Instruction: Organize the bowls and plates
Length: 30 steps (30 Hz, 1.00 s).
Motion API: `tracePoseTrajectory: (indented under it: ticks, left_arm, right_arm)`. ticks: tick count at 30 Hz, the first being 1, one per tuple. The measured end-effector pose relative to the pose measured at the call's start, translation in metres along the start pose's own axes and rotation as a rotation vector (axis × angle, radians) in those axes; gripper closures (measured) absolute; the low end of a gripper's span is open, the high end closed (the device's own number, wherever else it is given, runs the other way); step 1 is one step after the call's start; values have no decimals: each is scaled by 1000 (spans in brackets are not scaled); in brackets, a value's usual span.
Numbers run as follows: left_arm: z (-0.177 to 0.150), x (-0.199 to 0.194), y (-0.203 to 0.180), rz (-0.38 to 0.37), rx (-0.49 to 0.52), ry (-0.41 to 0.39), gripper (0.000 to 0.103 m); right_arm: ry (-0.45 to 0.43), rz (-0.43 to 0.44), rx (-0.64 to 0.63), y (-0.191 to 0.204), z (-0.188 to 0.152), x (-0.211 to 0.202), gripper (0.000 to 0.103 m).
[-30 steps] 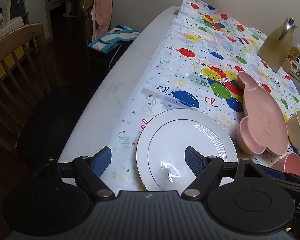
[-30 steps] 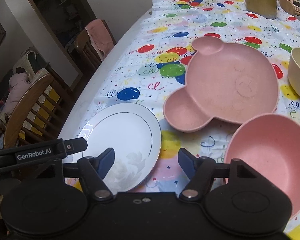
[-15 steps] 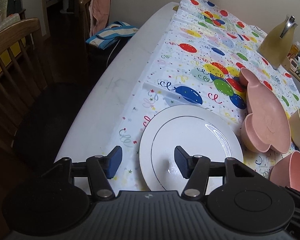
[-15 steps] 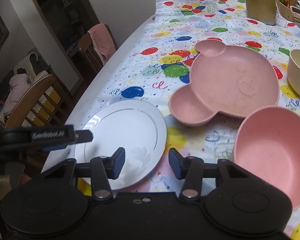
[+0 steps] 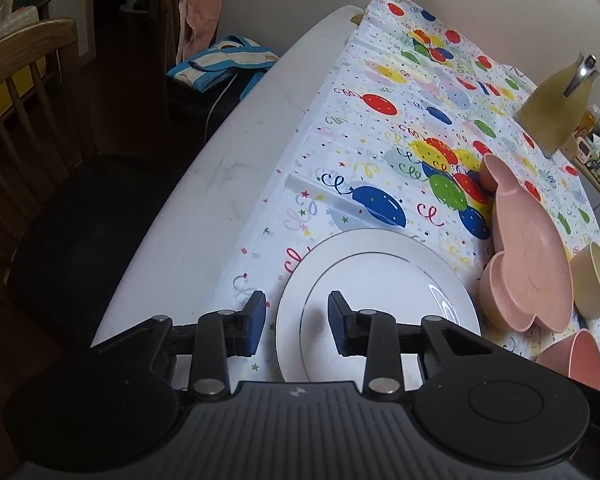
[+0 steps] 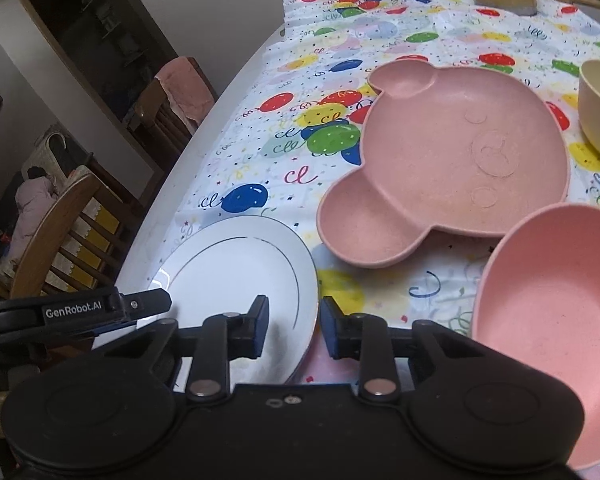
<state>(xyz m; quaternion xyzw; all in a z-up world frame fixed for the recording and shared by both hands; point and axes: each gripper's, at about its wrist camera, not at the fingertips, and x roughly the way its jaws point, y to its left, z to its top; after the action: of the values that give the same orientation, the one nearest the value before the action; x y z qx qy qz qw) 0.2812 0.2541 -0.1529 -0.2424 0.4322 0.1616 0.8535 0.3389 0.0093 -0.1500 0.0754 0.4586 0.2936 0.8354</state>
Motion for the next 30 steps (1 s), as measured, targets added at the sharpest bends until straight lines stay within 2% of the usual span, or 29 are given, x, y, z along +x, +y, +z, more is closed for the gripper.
tracePoseTrajectory:
  ticks: [5,17,21,23,30]
  left_arm:
    - [4,3,8,-40,-26,20,78]
    - [12,11,26,-154,-49,89,82]
    - [12,11,31,-169,-61,93,82]
    - [11,10,33,-174,-68,94,84]
    - [-1,0,38,-179,-78,114,84]
  right_arm:
    - [20,13,43,-6,5,4,81]
    - [91,23,86,-11,14,8,83]
    - [116,21,93,-11,15,10,88]
    - [120,16,94,-12,15,11,95]
    - [141,39,112,-17,13,5,97]
